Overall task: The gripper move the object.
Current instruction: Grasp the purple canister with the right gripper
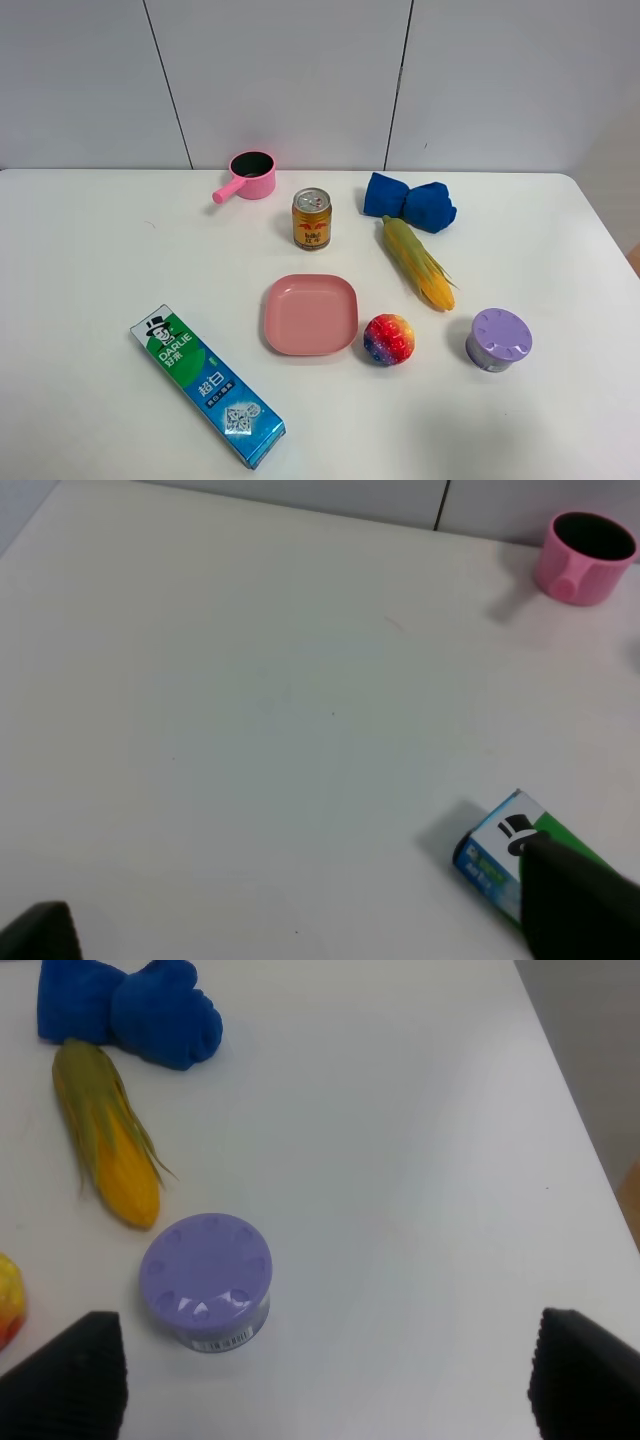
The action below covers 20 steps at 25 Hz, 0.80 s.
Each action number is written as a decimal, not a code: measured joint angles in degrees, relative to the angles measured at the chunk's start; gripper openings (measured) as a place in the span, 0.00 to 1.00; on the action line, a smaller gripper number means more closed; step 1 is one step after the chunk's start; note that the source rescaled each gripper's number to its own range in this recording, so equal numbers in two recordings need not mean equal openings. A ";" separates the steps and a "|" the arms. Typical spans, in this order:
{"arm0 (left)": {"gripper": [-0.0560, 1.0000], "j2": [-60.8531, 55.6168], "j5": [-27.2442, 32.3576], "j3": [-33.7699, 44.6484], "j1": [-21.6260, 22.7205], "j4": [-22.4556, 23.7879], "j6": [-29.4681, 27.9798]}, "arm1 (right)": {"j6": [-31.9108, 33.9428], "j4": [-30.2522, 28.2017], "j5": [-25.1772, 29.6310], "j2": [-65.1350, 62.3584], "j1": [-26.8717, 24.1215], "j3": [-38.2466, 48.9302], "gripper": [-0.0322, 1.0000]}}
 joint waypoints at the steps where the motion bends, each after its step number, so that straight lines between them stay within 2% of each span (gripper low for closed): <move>1: 1.00 0.00 0.00 0.00 0.00 0.00 0.00 | 0.00 0.00 0.00 0.00 0.00 0.00 0.45; 17: 1.00 0.00 0.00 0.00 0.00 0.00 0.00 | 0.22 0.04 0.00 0.07 0.00 0.00 0.45; 20: 1.00 0.00 0.00 0.00 0.00 0.00 0.00 | 0.36 0.04 -0.04 3.48 0.00 0.00 0.45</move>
